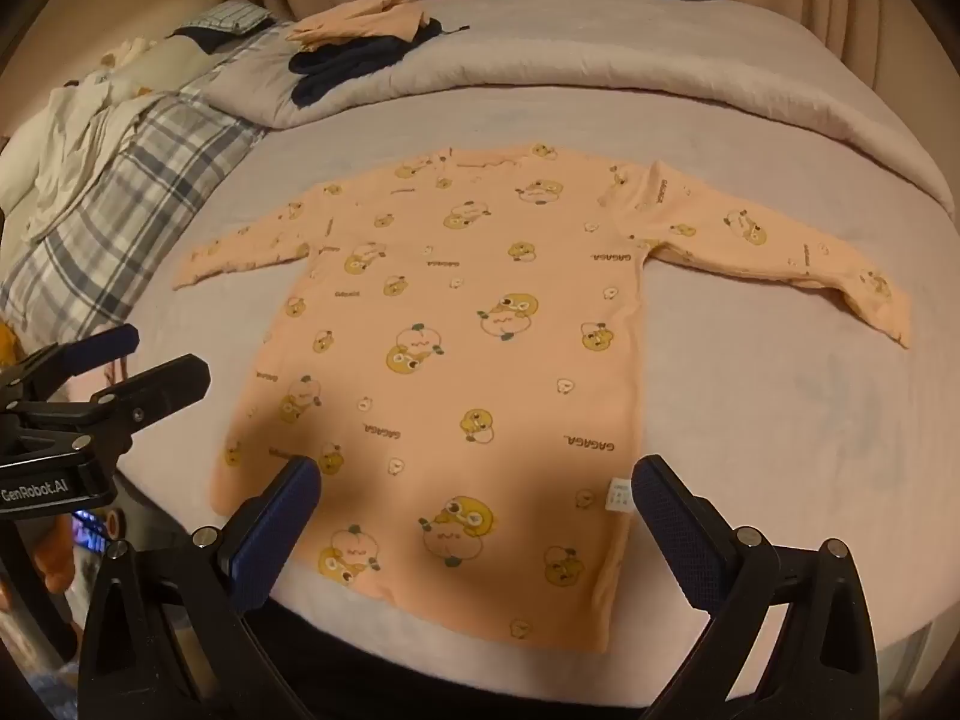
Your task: Fold small clothes
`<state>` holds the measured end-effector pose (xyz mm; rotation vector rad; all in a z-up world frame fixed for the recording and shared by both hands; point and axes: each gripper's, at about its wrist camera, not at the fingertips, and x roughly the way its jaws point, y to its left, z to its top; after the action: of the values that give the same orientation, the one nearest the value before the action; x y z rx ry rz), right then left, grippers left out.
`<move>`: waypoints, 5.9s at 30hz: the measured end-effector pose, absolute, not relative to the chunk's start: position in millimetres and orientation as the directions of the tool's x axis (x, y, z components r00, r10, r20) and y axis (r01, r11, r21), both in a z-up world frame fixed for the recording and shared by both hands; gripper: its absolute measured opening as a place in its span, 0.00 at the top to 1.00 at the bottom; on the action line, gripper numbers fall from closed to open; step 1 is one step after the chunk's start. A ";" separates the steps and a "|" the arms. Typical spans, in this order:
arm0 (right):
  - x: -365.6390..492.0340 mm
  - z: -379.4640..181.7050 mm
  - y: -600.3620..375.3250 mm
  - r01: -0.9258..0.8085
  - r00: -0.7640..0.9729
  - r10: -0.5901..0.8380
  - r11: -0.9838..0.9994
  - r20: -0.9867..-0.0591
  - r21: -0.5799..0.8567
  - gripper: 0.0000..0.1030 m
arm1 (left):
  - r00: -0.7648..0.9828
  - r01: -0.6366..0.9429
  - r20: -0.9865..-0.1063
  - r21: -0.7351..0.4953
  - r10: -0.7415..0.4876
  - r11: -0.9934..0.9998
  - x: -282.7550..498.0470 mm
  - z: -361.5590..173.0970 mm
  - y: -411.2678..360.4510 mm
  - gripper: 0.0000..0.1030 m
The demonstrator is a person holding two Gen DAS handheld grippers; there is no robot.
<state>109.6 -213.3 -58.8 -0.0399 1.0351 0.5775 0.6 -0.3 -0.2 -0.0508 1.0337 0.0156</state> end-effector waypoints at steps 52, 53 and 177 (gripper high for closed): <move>115.6 -58.5 -212.5 -0.467 0.389 0.425 0.856 -0.818 0.223 0.00 | 0.537 -0.048 -0.843 0.013 0.037 0.999 3.4 1.9 2.9 0.00; 115.7 -58.6 -212.5 -0.466 0.388 0.425 0.856 -0.818 0.224 0.00 | 0.536 -0.048 -0.844 0.015 0.039 0.999 3.5 1.7 3.1 0.00; 239.1 -20.3 -147.1 -0.447 0.734 0.435 0.888 -0.521 0.112 0.92 | 0.586 -0.188 -0.591 -0.764 -0.554 0.617 161.7 -89.8 125.0 0.00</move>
<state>239.1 -147.1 -20.3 -0.0209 0.5669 0.4848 161.7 125.0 -89.8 -0.9097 0.9491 -0.2521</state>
